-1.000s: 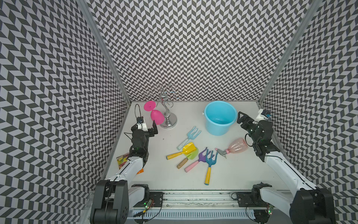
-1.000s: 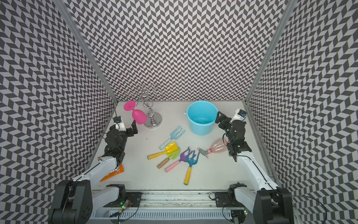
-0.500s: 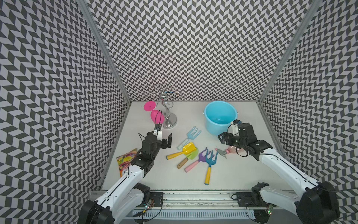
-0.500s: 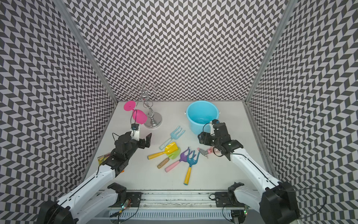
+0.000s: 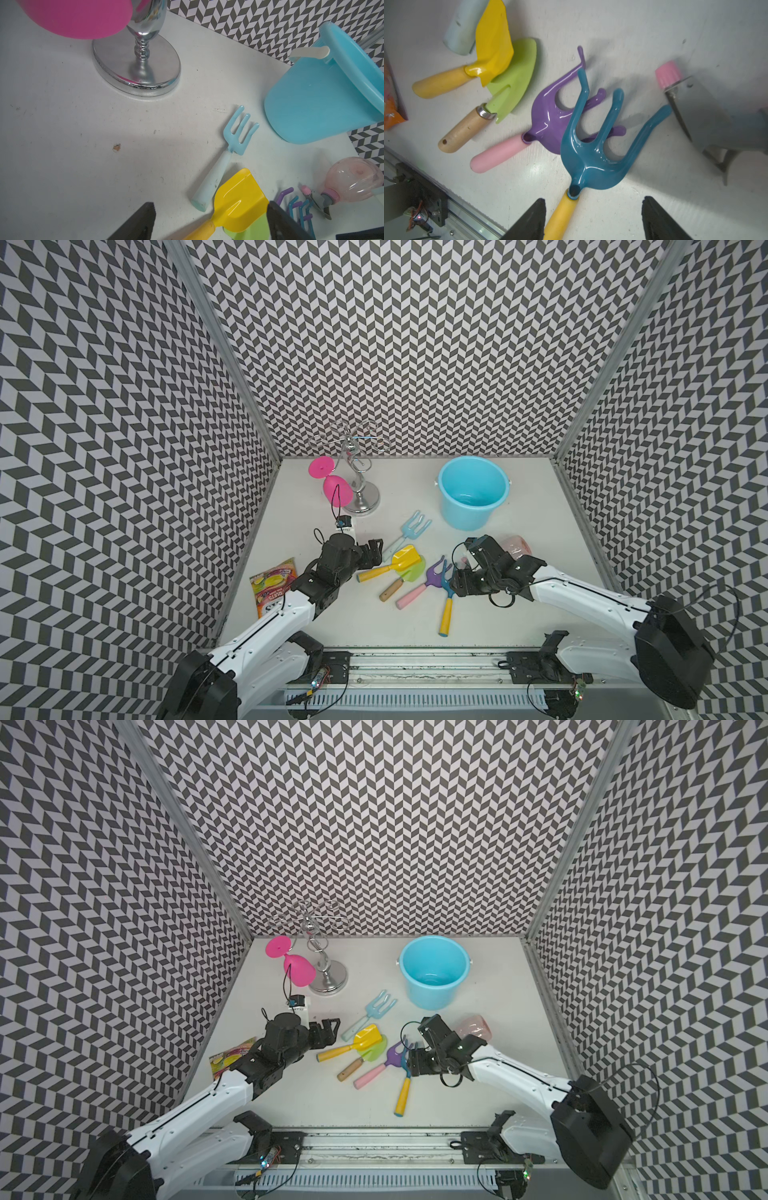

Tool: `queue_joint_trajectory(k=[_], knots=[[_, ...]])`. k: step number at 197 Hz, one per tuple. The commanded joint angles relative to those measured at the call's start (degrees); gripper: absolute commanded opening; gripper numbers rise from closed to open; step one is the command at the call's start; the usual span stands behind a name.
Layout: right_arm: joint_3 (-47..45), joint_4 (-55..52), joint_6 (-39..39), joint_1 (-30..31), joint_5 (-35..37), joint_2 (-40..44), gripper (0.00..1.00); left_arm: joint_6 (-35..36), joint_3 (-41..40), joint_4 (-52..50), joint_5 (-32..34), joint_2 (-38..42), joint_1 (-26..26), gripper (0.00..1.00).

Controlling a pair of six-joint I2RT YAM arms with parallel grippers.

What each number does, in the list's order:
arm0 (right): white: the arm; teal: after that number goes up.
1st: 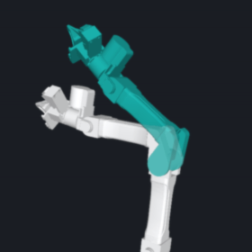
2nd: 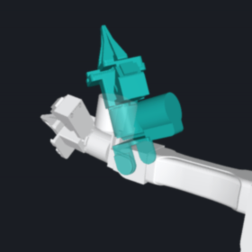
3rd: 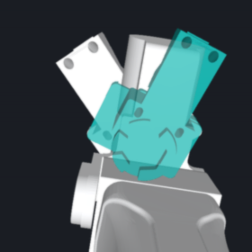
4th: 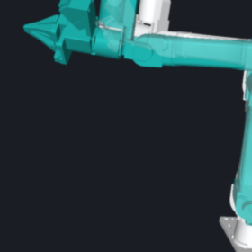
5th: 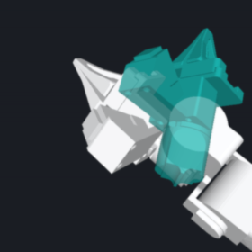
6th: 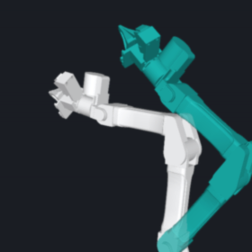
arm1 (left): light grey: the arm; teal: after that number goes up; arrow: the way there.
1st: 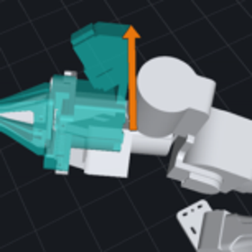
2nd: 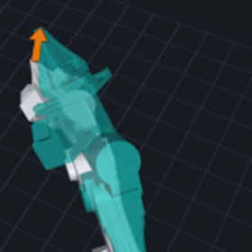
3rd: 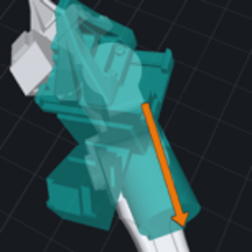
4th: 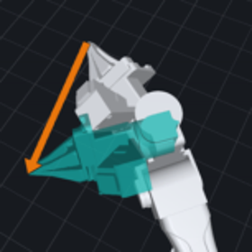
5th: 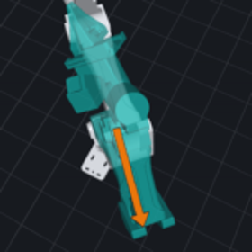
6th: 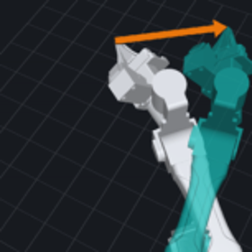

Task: Organize the gardening tools
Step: Pick up the gardening tool from the center of the board.

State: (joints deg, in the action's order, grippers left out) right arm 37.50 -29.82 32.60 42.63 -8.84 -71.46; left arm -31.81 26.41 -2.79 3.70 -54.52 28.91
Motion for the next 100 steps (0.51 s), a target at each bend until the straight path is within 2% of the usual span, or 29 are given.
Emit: queue_joint_trajectory(k=[1,68,100], knots=[[-0.69,2.03,2.61,2.68,-0.35,-1.18,0.73,-2.07,1.93,-1.86,-1.06,0.64,0.49,0.86],[-0.54,3.79,4.67,6.32,-0.23,-4.91,0.70,-2.90,0.43,-2.71,-1.97,1.96,0.53,0.86],[0.05,3.82,4.69,6.93,-0.05,-7.03,0.64,-2.90,0.28,-3.35,-1.77,2.24,0.45,0.86]])
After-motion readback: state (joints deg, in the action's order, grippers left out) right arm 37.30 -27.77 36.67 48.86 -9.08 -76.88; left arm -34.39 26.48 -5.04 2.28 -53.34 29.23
